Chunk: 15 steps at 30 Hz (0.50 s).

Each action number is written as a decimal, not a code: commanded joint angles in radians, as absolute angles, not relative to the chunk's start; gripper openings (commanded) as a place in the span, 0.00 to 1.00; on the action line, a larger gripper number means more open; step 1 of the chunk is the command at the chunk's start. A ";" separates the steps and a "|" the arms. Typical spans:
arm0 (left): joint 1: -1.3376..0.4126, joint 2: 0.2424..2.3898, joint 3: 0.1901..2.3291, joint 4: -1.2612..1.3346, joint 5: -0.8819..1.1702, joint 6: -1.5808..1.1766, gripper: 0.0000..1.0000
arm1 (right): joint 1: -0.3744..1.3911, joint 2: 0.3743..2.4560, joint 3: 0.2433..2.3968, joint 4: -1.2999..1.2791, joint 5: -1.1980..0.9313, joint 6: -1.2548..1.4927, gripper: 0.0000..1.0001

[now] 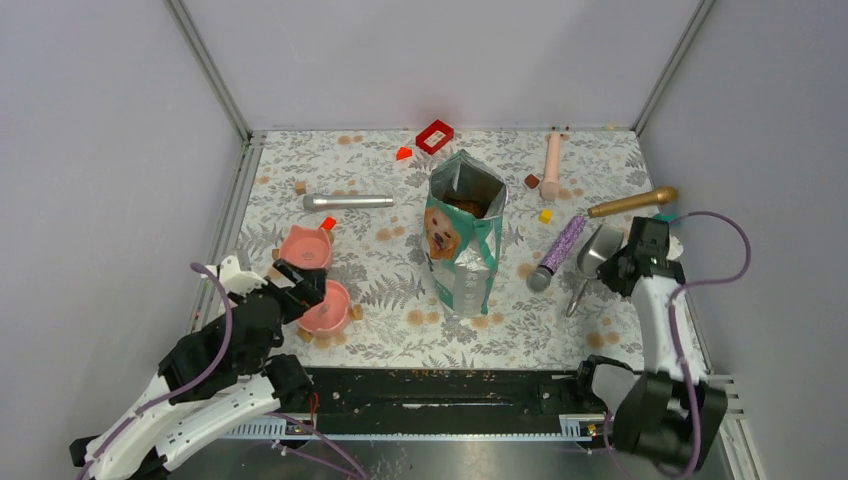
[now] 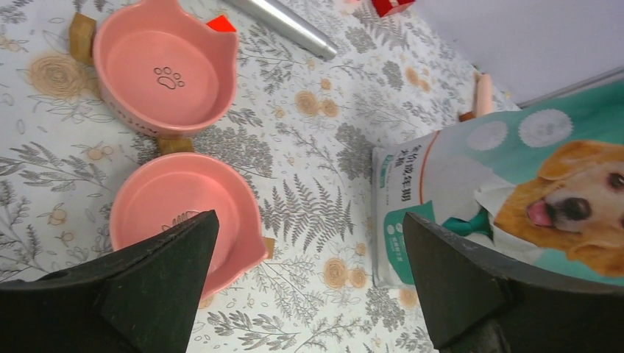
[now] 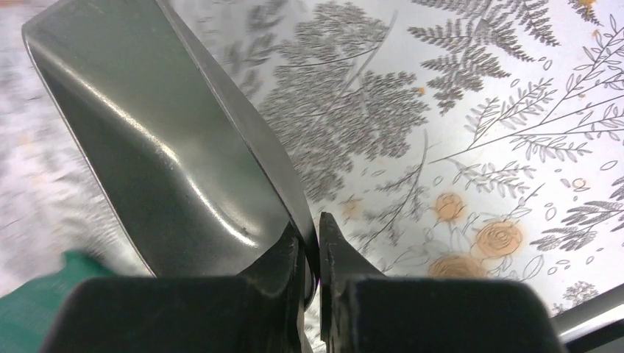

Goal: Serve the pet food
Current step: Pick up the spatula from the center of the board.

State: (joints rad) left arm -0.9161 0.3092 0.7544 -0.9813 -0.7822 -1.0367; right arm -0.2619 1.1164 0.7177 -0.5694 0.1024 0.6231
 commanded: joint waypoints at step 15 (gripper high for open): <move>-1.011 0.614 0.673 -0.108 0.187 -0.782 0.98 | -0.241 0.322 0.713 -0.771 -0.227 0.882 0.00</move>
